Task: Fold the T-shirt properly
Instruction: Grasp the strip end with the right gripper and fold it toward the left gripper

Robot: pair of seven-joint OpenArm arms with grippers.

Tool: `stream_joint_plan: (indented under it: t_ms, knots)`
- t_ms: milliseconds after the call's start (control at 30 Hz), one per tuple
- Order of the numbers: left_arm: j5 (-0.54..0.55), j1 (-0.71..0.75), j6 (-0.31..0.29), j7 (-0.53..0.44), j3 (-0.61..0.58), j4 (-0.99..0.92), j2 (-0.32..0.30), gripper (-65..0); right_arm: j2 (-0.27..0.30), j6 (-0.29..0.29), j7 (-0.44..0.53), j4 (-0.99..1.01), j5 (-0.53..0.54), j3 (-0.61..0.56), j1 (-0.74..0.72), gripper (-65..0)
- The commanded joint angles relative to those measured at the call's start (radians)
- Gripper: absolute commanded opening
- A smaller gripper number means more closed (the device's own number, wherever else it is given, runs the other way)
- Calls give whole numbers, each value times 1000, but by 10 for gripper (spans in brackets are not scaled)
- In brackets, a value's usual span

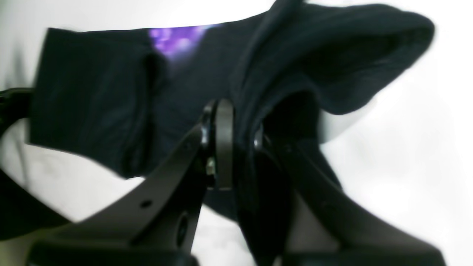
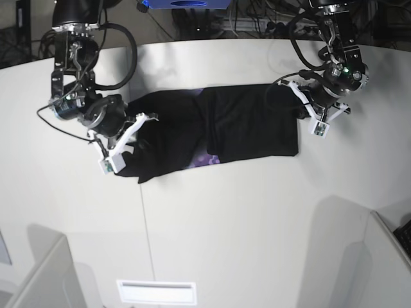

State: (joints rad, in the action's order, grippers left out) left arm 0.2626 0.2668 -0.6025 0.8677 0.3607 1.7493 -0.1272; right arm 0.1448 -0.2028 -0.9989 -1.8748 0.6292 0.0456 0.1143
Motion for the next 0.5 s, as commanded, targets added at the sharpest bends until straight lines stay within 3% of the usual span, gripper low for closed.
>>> stream_joint_plan:
  t_ms: [0,333,467]
  knots:
    - [11,-4,0,-17,11,18,-13,-650,-6,-7,15,-27,17,1,-17,-650]
    - [7,-2,0,-17,76,11,-50,-650,-53,-7,2,-87,17,-28,-12,-650]
    - [-105,-10,0,-18,68,-38,-48,-650,-57,-7,8,-88,17,-83,-15,-650]
